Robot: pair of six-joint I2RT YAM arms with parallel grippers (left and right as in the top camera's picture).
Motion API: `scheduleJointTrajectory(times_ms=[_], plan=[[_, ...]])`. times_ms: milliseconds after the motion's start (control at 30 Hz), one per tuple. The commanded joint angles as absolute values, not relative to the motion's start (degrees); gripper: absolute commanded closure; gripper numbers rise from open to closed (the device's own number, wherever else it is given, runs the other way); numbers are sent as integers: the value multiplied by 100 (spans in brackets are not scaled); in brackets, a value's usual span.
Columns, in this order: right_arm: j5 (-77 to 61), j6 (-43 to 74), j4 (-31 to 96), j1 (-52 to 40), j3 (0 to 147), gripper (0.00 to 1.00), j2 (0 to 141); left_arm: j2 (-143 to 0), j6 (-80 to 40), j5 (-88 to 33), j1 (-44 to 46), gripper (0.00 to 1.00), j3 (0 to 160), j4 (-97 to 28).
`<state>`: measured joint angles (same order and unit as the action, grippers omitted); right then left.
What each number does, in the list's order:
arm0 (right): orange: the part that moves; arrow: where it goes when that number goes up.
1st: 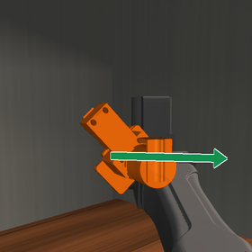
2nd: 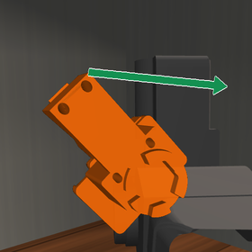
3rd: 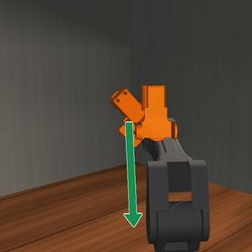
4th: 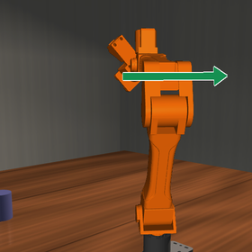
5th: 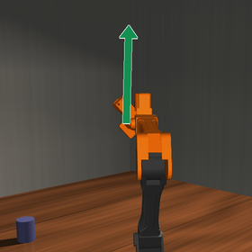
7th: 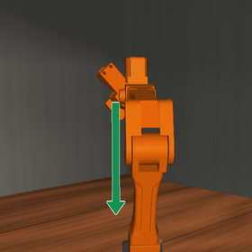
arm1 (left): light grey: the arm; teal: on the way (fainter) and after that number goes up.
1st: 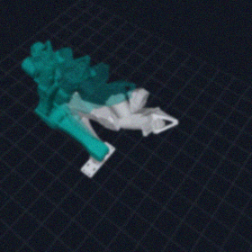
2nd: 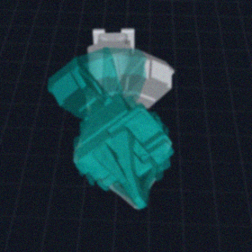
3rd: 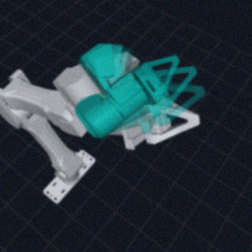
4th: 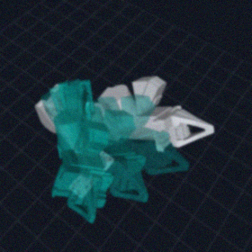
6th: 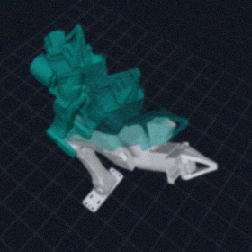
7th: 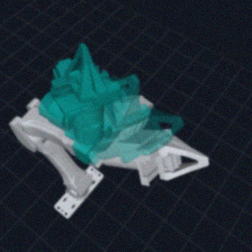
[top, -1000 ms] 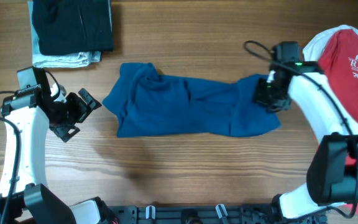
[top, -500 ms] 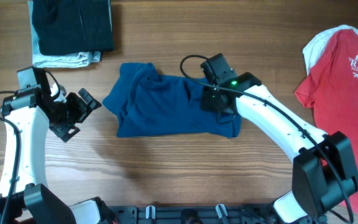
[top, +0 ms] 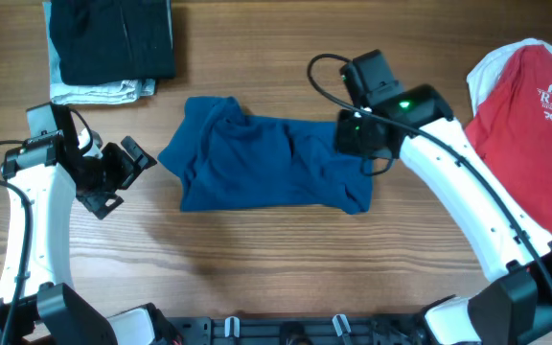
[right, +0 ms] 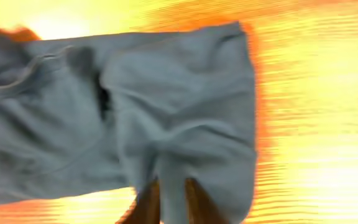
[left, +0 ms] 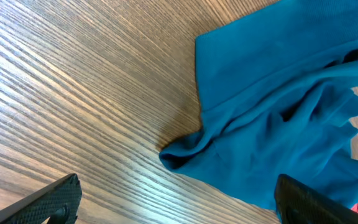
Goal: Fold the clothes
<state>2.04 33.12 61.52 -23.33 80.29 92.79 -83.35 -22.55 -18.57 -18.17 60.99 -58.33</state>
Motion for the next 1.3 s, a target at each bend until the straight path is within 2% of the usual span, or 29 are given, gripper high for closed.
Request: scheduleJointTrajectory(times_ms=[0,233,333,467,633,667,767,1067,1167,1267], plan=[[40,3164,5975,-2322,7411,96,9498,-8289,-2141,-1929,-1859,0,6064,-5839],[-1809,3002,4974,-2646,6490,95,9699,-8289,-2141,-1929,-1859,0,6064,-5837],[-1811,3020,4952,-3061,6473,93,9736,-8289,-2141,-1929,-1859,0,6064,-5837],[-1393,3496,4547,-3251,6497,96,9771,-8289,-2139,-1927,-1859,0,6064,-5878],[-89,3461,5990,-2877,7293,94,9074,-8289,-2141,-1927,-1859,0,6064,-5876],[-40,3441,6198,-2797,7293,91,8919,-8289,-2141,-1927,-1859,0,6064,-5874],[-99,3448,6322,-2779,7155,91,8934,-8289,-2141,-1929,-1859,0,6064,-5857],[-2759,3601,3719,-2921,5546,93,10042,-8289,-2141,-1929,-1859,0,6064,-5865],[-2681,3771,2989,-3225,5551,94,10339,-8289,-2141,-1929,-1859,0,6064,-5863],[-2165,3896,2963,-3087,5935,93,10173,-8289,-2139,-1927,-1859,0,6064,-5898]])
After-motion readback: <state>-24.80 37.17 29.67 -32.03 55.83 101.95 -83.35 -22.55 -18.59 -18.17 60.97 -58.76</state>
